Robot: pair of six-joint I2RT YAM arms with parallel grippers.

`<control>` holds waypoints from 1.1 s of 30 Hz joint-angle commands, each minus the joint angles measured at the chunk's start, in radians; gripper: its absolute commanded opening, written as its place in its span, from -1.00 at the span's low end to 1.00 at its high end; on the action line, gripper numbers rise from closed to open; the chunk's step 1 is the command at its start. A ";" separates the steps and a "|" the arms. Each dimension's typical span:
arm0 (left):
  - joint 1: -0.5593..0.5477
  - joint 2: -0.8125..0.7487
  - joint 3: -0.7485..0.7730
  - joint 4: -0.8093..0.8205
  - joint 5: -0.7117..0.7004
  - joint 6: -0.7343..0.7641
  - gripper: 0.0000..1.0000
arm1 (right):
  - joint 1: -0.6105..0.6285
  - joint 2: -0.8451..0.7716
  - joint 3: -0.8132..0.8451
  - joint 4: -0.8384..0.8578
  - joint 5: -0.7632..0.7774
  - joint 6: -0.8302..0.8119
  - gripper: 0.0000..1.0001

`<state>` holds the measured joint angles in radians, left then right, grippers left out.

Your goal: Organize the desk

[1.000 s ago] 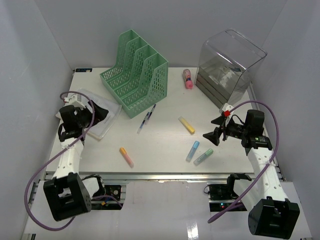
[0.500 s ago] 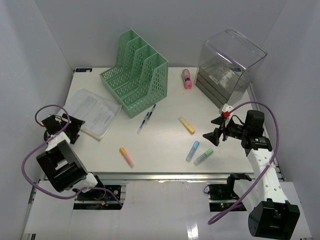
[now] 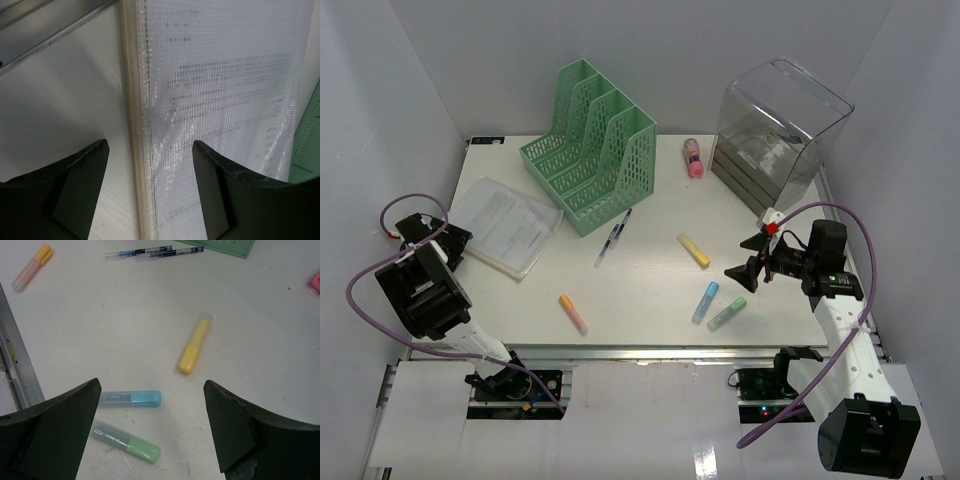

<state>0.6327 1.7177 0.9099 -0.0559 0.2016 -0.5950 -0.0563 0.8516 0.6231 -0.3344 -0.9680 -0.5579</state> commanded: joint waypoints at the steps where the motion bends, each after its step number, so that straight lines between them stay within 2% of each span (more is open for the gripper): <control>1: -0.001 0.067 -0.002 -0.027 0.016 0.040 0.26 | 0.004 0.006 -0.013 0.035 -0.001 -0.002 0.80; 11: -0.005 0.079 -0.016 0.011 0.084 0.024 -0.45 | -0.007 0.024 -0.018 0.038 0.005 -0.002 0.80; 19: -0.004 -0.075 -0.065 0.067 0.136 -0.010 -0.97 | -0.019 0.020 -0.020 0.037 -0.002 0.001 0.80; 27: -0.004 -0.292 -0.103 0.107 0.173 -0.054 -1.00 | -0.022 0.004 -0.018 0.036 -0.009 0.003 0.80; 33: -0.010 -0.373 -0.027 0.084 0.236 -0.077 -1.00 | -0.021 -0.004 -0.016 0.035 -0.017 0.006 0.80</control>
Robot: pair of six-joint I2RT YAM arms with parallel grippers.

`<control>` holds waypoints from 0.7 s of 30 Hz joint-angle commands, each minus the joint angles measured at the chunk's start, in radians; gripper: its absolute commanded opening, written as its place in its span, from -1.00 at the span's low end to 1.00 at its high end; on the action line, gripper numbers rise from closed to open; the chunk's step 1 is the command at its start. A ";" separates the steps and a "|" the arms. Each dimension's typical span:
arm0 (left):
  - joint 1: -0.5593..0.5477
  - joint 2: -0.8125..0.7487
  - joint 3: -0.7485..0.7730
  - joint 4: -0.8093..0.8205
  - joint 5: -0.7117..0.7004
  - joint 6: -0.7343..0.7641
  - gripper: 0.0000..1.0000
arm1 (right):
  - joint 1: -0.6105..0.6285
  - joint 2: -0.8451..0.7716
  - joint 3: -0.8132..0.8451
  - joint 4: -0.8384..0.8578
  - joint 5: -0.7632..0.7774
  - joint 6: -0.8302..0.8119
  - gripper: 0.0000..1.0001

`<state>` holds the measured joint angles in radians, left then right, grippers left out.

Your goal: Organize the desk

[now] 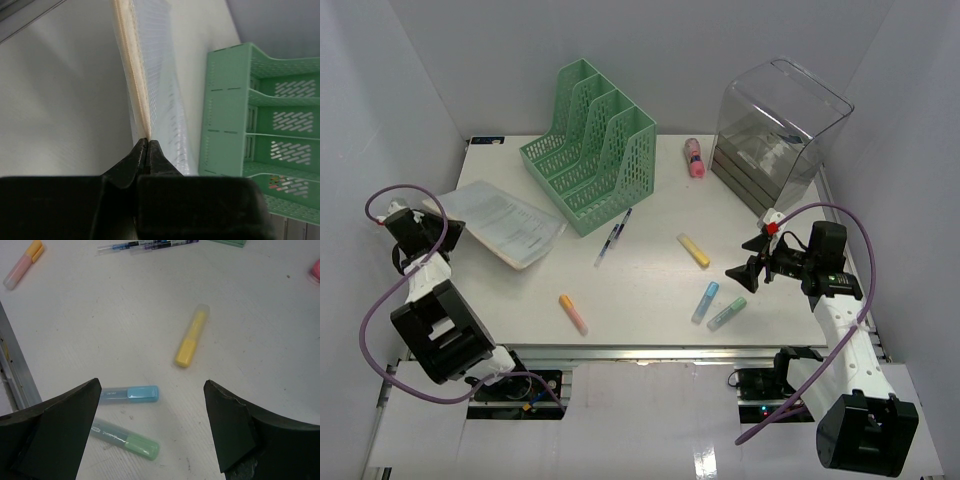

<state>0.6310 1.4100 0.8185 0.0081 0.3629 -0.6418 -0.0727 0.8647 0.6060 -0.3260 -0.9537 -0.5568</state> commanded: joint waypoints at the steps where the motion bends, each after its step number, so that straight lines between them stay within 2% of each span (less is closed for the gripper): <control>1: -0.016 -0.071 0.083 0.019 0.086 -0.033 -1.00 | -0.005 -0.017 0.001 0.026 -0.032 0.005 0.81; 7: -0.069 -0.041 0.205 -0.004 0.170 -0.035 -1.00 | 0.001 -0.010 -0.003 0.024 -0.079 -0.001 0.80; 10: -0.096 -0.023 0.239 -0.049 0.196 -0.045 -1.00 | 0.062 0.007 0.000 0.044 -0.114 -0.011 0.80; 11: -0.099 -0.017 0.246 -0.052 0.200 -0.048 -1.00 | 0.117 0.014 0.006 0.054 -0.095 0.004 0.80; 15: -0.105 -0.002 0.259 -0.069 0.225 -0.062 -1.00 | 0.378 0.125 0.094 0.153 0.155 0.082 0.83; 17: -0.105 0.000 0.264 -0.077 0.235 -0.064 -1.00 | 0.592 0.242 0.255 0.176 0.360 0.095 0.83; 21: -0.106 0.001 0.258 -0.095 0.239 -0.058 -1.00 | 0.797 0.525 0.516 0.188 0.529 0.133 0.80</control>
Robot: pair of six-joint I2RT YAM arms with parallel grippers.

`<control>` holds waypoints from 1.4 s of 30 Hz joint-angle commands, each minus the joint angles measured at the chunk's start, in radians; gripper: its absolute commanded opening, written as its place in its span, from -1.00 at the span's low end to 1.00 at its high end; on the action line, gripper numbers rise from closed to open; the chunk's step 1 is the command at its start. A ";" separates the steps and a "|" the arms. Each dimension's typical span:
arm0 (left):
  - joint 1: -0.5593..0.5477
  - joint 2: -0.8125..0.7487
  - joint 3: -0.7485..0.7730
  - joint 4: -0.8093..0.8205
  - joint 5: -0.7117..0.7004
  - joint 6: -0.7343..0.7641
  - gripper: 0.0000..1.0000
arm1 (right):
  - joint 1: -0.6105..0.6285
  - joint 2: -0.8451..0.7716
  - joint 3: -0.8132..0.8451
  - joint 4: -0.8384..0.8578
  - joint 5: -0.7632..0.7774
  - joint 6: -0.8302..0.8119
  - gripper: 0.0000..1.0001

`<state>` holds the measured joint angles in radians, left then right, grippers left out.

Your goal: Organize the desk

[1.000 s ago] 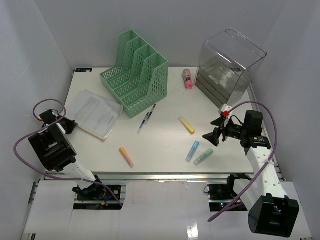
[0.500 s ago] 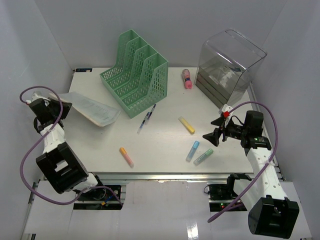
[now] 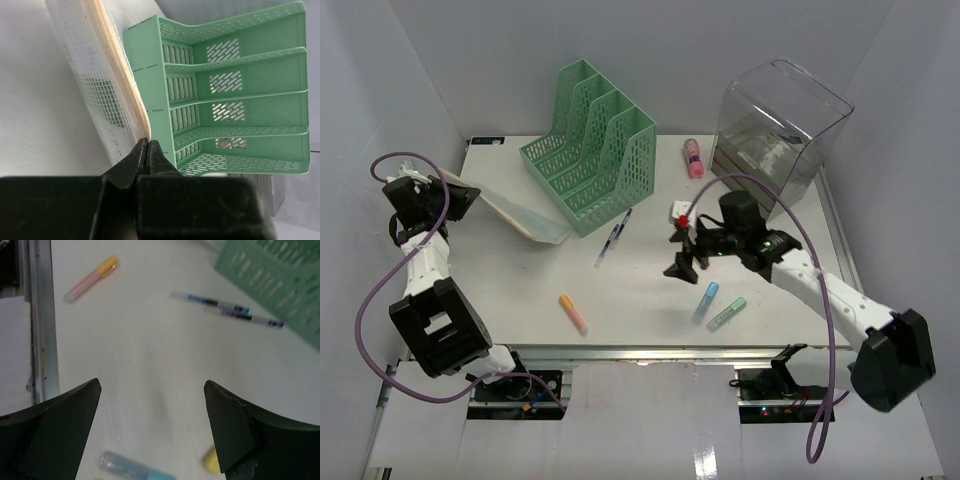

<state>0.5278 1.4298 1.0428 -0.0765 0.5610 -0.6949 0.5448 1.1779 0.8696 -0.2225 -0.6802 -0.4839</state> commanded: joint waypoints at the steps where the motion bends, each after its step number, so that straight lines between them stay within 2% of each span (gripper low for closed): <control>1: -0.003 -0.018 0.030 -0.015 0.039 0.000 -1.00 | 0.222 0.299 0.320 0.088 0.295 0.079 0.80; 5: -0.003 -0.016 0.013 -0.030 0.028 0.018 -1.00 | 0.375 0.531 0.609 0.119 0.397 0.161 0.80; 7: -0.004 -0.017 0.009 -0.035 0.025 0.026 -1.00 | 0.419 0.627 0.674 0.143 0.411 0.211 0.80; 9: -0.003 -0.015 0.004 -0.041 0.024 0.033 -1.00 | 0.464 0.737 0.809 0.165 0.409 0.263 0.80; 12: -0.005 -0.018 0.003 -0.050 0.022 0.042 -1.00 | 0.507 0.828 0.908 0.188 0.404 0.273 0.80; 16: -0.003 -0.025 -0.004 -0.054 0.029 0.041 -1.00 | 0.543 0.908 0.960 0.249 0.462 0.238 0.80; 23: -0.004 -0.033 -0.016 -0.052 0.040 0.037 -1.00 | 0.560 0.973 1.015 0.290 0.497 0.279 0.81; 30: -0.003 -0.042 -0.018 -0.066 0.050 0.040 -1.00 | 0.580 1.104 1.127 0.306 0.573 0.288 1.00; 38: -0.003 -0.042 -0.012 -0.071 0.059 0.040 -1.00 | 0.583 1.123 1.111 0.343 0.626 0.292 0.81; 42: -0.003 -0.052 -0.016 -0.071 0.063 0.036 -1.00 | 0.586 1.158 1.126 0.360 0.674 0.301 0.51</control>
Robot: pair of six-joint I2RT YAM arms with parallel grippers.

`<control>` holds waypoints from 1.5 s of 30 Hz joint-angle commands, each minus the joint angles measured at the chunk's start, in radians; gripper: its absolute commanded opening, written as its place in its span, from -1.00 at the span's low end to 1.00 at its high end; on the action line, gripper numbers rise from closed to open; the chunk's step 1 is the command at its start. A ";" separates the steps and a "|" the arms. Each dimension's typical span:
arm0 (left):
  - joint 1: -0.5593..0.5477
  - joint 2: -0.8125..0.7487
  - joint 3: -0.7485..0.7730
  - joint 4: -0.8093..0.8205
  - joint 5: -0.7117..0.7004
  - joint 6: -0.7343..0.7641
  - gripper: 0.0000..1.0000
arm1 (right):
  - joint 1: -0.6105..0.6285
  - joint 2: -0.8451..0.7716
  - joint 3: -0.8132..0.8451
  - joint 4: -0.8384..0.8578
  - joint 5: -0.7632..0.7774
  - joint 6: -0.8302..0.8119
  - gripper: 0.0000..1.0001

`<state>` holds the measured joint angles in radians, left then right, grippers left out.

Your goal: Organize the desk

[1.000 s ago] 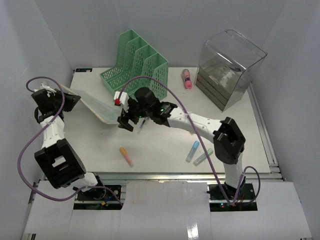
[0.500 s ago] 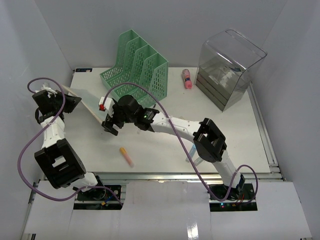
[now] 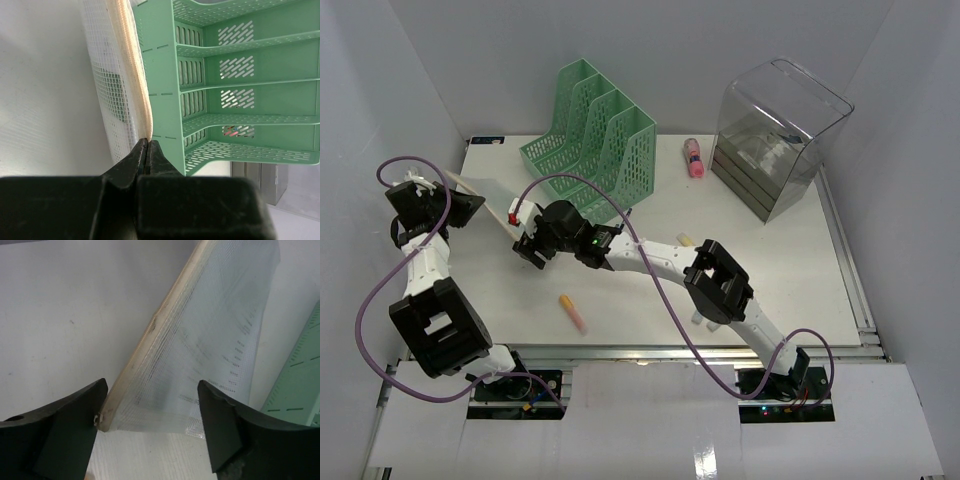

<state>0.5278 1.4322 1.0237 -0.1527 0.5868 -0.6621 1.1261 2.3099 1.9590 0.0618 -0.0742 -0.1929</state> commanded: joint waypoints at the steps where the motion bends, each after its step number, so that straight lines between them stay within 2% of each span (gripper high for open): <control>1: -0.003 -0.057 0.000 0.006 0.038 0.002 -1.00 | 0.005 0.031 0.038 0.081 0.092 0.012 0.40; 5: -0.004 -0.065 -0.007 0.007 0.038 0.002 -1.00 | 0.007 0.043 0.041 0.103 0.132 0.026 0.05; 11: -0.003 -0.071 -0.017 0.005 0.044 -0.004 -1.00 | 0.006 0.030 0.044 0.102 0.136 0.068 -0.66; 13: -0.001 -0.075 -0.020 -0.005 0.038 -0.008 -0.87 | 0.006 0.019 0.042 0.100 0.133 0.082 -0.81; 16: 0.003 -0.083 -0.020 -0.036 0.025 -0.004 -0.47 | 0.006 0.003 0.035 0.098 0.136 0.093 -0.85; 18: 0.002 -0.088 -0.017 -0.069 -0.004 0.005 -0.01 | 0.006 -0.004 0.035 0.098 0.139 0.093 -0.85; 21: 0.001 -0.085 -0.011 -0.133 -0.045 0.025 0.49 | 0.006 -0.013 0.032 0.098 0.141 0.092 -0.85; 23: 0.002 -0.077 -0.009 -0.159 -0.046 0.038 0.63 | 0.007 -0.017 0.032 0.101 0.141 0.090 -0.85; 30: 0.003 -0.049 -0.002 -0.185 -0.065 0.023 0.66 | 0.007 -0.026 0.026 0.096 0.136 0.089 -0.85; 32: 0.003 0.002 0.036 -0.204 -0.072 0.017 0.64 | 0.007 -0.028 0.025 0.095 0.132 0.089 -0.85; 33: 0.004 0.027 0.051 -0.212 -0.073 0.015 0.60 | 0.007 -0.029 0.024 0.094 0.130 0.090 -0.85; 35: 0.005 0.088 0.088 -0.230 -0.072 0.011 0.36 | 0.007 -0.036 0.023 0.090 0.124 0.090 -0.85; 37: 0.005 0.134 0.113 -0.236 -0.062 0.006 0.21 | 0.009 -0.040 0.019 0.086 0.118 0.088 -0.85; 42: 0.003 0.177 0.150 -0.240 -0.073 0.014 0.13 | 0.010 -0.051 0.006 0.075 0.089 0.083 -0.85; 45: 0.003 0.189 0.165 -0.244 -0.065 0.019 -0.01 | 0.013 -0.057 0.000 0.071 0.075 0.077 -0.85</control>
<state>0.5287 1.6373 1.1324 -0.3867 0.5234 -0.6539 1.1299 2.3442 1.9578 0.0861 0.0253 -0.1118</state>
